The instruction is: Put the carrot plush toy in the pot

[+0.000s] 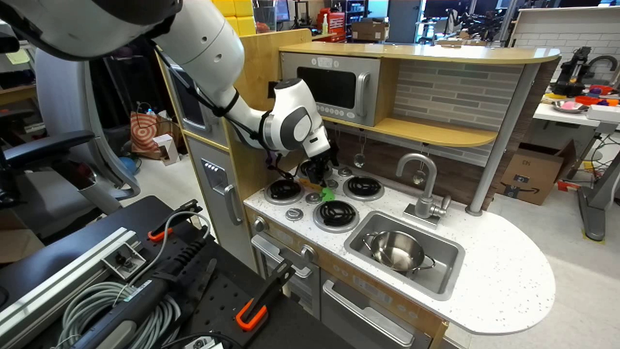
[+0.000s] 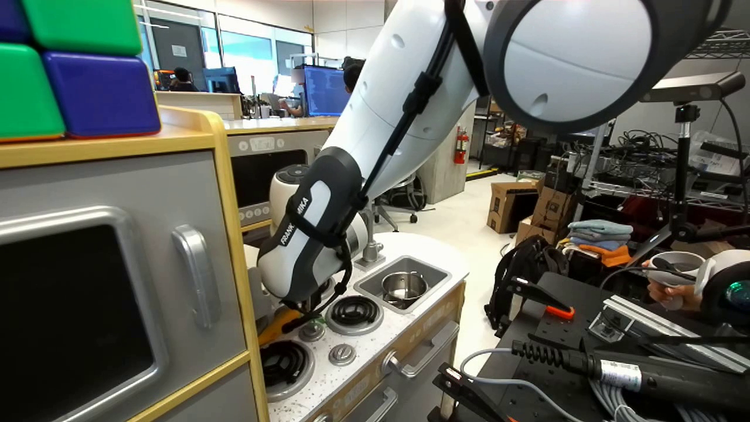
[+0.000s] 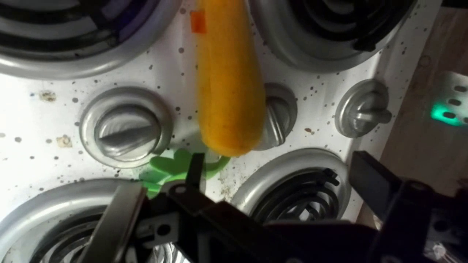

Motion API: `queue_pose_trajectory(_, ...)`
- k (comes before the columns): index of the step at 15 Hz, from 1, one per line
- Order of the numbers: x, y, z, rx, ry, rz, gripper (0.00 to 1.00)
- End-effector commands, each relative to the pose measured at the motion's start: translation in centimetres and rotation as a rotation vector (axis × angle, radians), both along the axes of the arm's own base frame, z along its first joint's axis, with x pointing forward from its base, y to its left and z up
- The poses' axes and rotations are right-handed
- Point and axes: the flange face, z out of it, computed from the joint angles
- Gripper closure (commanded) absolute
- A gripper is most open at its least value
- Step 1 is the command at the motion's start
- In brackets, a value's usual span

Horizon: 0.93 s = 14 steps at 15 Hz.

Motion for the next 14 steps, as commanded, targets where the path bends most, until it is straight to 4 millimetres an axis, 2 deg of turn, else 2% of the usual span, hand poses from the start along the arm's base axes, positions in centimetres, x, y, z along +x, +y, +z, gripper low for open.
queue_pose_trajectory(1, 0.5, 0.6, -0.9, 0.046, 0.025, -0.045, 0.0)
queue_pose_trajectory(5, 0.3, 1.4, -1.3, 0.076, 0.047, -0.064, 0.0)
queue_pose_trajectory(6, 0.3, 1.4, -1.3, 0.082, 0.047, -0.067, 0.25)
queue_pose_trajectory(8, 0.4, 1.2, -1.5, 0.087, 0.048, -0.072, 0.34)
queue_pose_trajectory(14, 0.2, 0.7, -2.3, 0.108, 0.063, -0.093, 0.82)
